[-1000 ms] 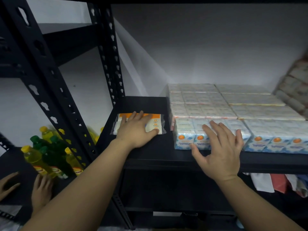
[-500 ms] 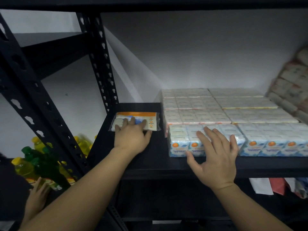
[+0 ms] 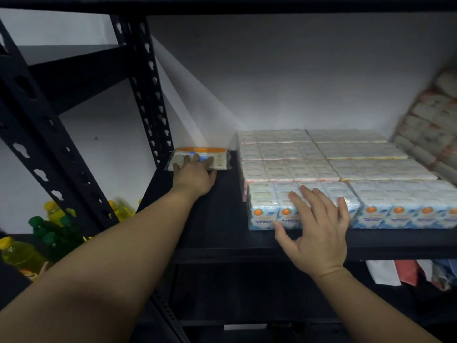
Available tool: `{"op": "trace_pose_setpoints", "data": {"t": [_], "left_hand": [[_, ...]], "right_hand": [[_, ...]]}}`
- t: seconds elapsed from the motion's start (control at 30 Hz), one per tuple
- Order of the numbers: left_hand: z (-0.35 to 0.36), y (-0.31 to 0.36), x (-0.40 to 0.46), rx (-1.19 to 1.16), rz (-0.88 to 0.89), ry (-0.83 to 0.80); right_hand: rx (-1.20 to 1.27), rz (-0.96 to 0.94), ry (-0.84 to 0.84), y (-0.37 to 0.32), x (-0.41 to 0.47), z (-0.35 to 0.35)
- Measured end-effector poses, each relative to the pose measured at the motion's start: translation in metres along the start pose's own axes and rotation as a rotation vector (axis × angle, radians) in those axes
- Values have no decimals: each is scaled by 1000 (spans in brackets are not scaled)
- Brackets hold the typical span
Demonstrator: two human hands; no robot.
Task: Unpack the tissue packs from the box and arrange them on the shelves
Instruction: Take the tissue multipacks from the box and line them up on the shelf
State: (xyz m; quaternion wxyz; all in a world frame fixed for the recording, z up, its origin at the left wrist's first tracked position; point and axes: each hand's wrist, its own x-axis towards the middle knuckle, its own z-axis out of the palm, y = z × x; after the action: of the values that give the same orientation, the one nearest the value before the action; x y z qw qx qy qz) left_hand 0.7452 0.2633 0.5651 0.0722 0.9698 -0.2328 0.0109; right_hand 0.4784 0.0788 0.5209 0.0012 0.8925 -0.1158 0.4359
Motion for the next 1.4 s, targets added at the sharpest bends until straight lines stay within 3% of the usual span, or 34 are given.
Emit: {"op": "trace_pose_setpoints", "data": {"t": [0.5,0.67,0.87,1.07,1.4], "left_hand": [[-6,0,-4,-21,43,40],[-15,19,-38,-264,84,127],[-20,50,-89,-649,206,75],[-22,69,-110,-772,140,20],[-24,71,-118,-988,109,-95]], "right_hand": [[-5,-2,-3,-1,0,1],[29,21,-38,-2,0,-1],[74,36,-141,2,6,-17],[52,-10,-240,11,13,-26],[76,9,-205,4,15,-20]]}}
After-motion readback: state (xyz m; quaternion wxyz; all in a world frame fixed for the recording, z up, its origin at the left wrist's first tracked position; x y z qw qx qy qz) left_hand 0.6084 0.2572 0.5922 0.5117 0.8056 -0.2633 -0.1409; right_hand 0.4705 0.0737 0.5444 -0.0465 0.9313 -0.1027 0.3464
